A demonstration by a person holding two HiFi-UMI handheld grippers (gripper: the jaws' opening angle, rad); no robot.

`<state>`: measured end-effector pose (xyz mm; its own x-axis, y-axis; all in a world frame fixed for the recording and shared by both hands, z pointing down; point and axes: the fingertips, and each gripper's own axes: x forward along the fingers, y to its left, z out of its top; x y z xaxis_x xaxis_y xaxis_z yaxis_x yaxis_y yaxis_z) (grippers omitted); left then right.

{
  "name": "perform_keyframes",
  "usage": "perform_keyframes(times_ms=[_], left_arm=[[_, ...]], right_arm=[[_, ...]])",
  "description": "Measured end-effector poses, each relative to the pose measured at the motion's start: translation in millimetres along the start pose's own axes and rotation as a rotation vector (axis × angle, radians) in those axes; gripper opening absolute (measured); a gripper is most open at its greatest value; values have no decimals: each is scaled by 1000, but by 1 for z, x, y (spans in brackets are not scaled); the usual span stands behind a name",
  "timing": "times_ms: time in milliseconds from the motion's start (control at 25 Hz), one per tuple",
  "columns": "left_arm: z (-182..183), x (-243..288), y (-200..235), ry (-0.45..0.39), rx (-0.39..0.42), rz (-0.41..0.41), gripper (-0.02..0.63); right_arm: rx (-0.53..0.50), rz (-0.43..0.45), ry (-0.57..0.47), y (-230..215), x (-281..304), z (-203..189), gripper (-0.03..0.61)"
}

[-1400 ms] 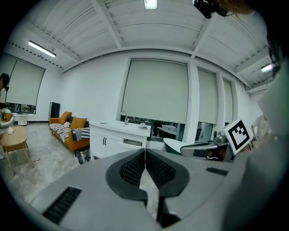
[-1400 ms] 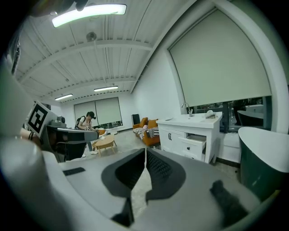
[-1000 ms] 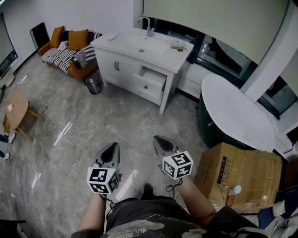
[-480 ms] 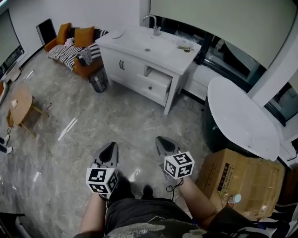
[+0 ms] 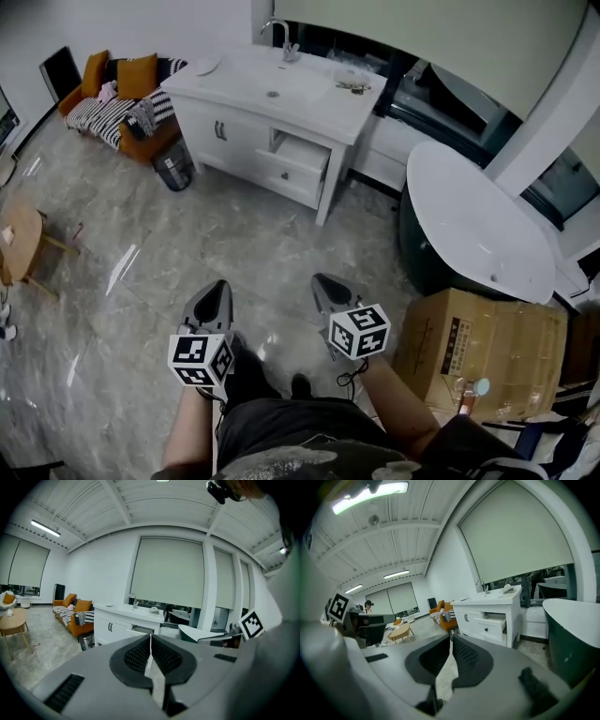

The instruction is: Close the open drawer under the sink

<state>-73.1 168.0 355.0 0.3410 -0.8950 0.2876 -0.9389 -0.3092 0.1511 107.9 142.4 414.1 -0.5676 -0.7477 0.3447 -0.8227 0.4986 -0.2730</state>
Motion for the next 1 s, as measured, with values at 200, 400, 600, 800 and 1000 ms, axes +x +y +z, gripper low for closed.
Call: perform_keyframes(times_ms=[200, 400, 600, 800, 1000], left_arm=[[-2, 36, 38, 27, -24, -29, 18], [8, 65, 90, 53, -37, -56, 18], [22, 93, 146, 75, -37, -86, 18], [30, 127, 178, 92, -16, -164, 18], [30, 153, 197, 128, 3, -256, 18]], right_arm=[[20, -44, 29, -7, 44, 0, 32], [45, -89, 42, -5, 99, 11, 32], [77, -138, 35, 7, 150, 27, 32], [96, -204, 39, 10, 183, 31, 32], [123, -279, 35, 8, 211, 37, 32]])
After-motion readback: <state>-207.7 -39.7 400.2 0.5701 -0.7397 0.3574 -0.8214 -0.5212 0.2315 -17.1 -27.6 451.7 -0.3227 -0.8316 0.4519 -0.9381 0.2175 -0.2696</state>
